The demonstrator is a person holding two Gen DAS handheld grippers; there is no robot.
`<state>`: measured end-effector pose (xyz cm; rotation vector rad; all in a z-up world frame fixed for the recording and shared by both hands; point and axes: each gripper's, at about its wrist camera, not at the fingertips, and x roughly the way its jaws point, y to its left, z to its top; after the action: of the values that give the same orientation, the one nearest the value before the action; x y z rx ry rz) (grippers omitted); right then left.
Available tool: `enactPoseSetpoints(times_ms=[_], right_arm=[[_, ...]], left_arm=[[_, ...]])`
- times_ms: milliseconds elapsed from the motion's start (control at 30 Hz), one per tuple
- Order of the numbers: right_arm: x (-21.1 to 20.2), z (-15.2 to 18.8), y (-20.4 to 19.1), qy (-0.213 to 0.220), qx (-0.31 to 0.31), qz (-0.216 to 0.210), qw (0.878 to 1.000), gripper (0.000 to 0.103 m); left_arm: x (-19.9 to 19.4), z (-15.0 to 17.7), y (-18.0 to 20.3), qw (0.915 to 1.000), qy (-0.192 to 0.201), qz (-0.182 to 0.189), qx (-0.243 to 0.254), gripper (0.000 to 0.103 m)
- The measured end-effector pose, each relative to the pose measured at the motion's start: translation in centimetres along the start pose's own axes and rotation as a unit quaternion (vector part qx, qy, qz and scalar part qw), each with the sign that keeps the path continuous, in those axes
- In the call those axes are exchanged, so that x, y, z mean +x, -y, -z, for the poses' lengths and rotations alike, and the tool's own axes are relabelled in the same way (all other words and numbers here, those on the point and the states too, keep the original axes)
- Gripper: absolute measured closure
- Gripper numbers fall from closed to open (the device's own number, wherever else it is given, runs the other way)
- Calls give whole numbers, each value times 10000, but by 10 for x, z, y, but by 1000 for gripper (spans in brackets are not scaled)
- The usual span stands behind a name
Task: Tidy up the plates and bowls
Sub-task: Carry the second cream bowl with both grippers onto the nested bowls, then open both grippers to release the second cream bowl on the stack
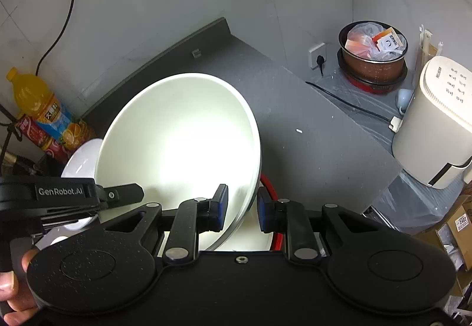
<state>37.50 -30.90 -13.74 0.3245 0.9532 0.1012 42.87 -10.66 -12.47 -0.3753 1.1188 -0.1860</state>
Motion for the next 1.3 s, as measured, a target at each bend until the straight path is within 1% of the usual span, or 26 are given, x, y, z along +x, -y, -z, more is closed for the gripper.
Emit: enactPoseSetpoints(times_ms=[233,333,600,667,800,933,1033,1133,1200,1300], right_arm=[[-2,8,-4,-87,-145,13,9999,81],[-1,12,-4,-215,-120,4,9997,79],[7,23,-7,-401,-204,22,9990,77],[8,23,-6,-388,-202,19,9990,76],[9,20,-4,-430,-135,-29,9990,74],[9,20,-1,-415,-83,-74,9991,73],[7,20,2,-377,-29,-91,9992,73],[5,20,3,-318,-83,29,9995,73],[5,18,6,-332,8,-63,9994,73],[2,17,7,-289,24,-93,9995,73]], left_arm=[[-5,7,-3,10000,-54,-46,-40,94],[-6,12,-6,9999,-118,-44,-94,93],[3,27,-17,9992,-305,-168,-193,93],[3,28,-19,9992,-289,-109,-254,91],[3,28,-17,9991,-301,-185,-247,91],[2,26,-14,9987,-355,-220,-303,87],[0,23,-13,9982,-364,-413,-237,85],[-3,20,-16,9985,-295,-352,-296,83],[-3,19,-17,9984,-313,-338,-334,83],[-4,19,-17,9983,-303,-357,-344,83]])
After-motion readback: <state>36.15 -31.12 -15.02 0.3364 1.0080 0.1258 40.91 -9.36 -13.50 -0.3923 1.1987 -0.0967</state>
